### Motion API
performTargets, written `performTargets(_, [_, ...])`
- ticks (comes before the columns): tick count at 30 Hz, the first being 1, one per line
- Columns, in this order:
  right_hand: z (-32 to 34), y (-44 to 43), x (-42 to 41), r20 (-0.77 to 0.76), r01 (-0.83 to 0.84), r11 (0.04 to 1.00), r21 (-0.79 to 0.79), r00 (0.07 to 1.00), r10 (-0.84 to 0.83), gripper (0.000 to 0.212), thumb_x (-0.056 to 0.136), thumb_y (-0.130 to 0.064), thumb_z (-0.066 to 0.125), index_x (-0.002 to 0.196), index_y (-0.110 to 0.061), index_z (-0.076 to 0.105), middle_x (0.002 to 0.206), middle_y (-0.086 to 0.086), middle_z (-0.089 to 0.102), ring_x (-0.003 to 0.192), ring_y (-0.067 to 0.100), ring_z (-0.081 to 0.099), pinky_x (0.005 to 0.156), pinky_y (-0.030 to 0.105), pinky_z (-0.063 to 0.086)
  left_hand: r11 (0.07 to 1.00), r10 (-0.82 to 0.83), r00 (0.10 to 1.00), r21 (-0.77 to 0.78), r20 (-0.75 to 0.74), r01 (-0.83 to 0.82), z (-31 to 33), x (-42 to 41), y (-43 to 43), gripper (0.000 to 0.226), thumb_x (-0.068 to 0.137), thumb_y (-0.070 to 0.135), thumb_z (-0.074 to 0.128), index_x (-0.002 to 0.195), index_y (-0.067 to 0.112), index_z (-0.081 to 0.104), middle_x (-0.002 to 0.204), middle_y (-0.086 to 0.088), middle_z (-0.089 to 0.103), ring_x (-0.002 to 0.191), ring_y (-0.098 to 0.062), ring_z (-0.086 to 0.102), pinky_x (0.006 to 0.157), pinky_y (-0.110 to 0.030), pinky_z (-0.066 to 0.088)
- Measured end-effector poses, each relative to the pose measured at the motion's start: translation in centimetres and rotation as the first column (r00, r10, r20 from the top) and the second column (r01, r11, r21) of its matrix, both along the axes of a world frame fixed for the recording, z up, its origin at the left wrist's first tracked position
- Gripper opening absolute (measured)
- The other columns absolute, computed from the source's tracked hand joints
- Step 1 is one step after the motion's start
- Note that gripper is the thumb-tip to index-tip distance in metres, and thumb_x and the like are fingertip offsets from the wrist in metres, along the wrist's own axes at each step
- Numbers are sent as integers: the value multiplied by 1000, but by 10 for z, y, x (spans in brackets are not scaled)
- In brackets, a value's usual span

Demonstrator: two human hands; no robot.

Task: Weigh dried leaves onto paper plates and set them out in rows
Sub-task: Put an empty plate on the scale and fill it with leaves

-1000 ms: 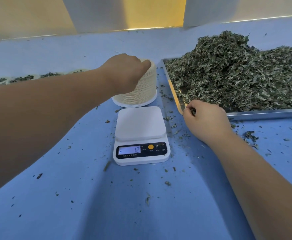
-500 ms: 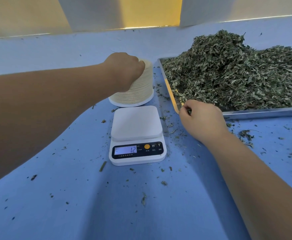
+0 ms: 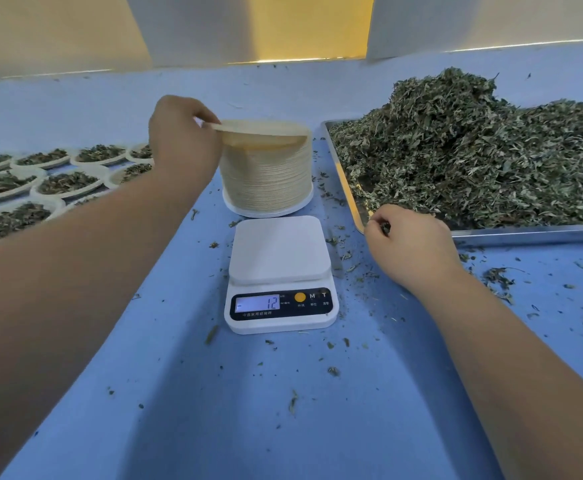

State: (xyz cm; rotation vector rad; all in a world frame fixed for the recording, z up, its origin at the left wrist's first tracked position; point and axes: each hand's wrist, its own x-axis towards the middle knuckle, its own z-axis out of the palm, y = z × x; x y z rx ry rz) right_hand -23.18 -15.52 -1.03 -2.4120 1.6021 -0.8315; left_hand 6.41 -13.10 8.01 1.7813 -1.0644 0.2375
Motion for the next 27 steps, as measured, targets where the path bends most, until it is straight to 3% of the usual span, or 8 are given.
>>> performTargets(5, [0,4,0,117,-35,999,20,993,33,25,99,-30,51,122,-23,58,70,-6,64,61,16,56,84,39,49,965,-141,942,-257,-305,61,-33,-16,23,38,81,0,54,79,30,76,80,1,65,61,-13,45,60,-24,36])
performTargets(7, [2,7,2,192,-95,995,11,977,91,34,98,-29,54,132,-23,53,95,0,73,65,18,62,76,36,52,933,-241,909,-339,-339,121,-41,-23,34,36,83,-1,59,79,31,77,85,-4,67,65,-17,46,59,-25,38])
performTargets(9, [2,10,6,262,-153,988,-21,953,153,40,97,-29,57,136,-29,46,124,-4,69,74,9,64,69,25,49,904,-346,871,-374,-349,209,-49,-30,45,32,84,-4,64,82,25,78,82,-12,66,65,-18,46,58,-24,40])
performTargets(11, [2,15,12,357,-189,980,-61,913,198,48,96,-28,61,138,-35,41,131,-12,65,84,-1,64,68,2,40,899,-385,855,-351,-348,262,-56,-35,53,29,85,-7,68,87,20,79,79,-23,64,65,-21,49,61,-27,44])
performTargets(13, [1,20,18,497,-238,969,-63,835,237,56,95,-27,65,144,-34,40,131,-18,63,106,-7,60,82,-4,39,915,-359,877,-305,-320,264,-62,-36,59,26,86,-6,72,91,18,79,91,-23,71,76,-30,60,71,-36,54])
performTargets(17, [-1,27,24,535,-284,955,-87,796,285,39,95,-22,68,132,-32,62,118,-20,70,108,-5,65,95,22,54,929,-334,901,-258,-276,265,-72,-32,69,25,87,-2,75,97,20,78,92,5,75,84,-11,68,79,-27,57])
performTargets(20, [-5,28,26,525,-277,955,-109,800,292,35,93,-13,69,126,-22,69,112,-7,74,107,9,69,99,38,55,920,-369,825,-297,-429,258,-77,-29,74,28,87,-3,77,101,22,77,88,10,78,84,-7,73,75,-20,59])
performTargets(27, [-13,25,26,428,-312,939,-145,836,344,34,91,-8,69,123,-17,71,115,-15,66,111,13,69,102,35,53,909,-416,571,-325,-708,259,-95,-20,82,32,87,-10,70,106,15,74,101,-3,81,101,-20,76,85,-30,59])
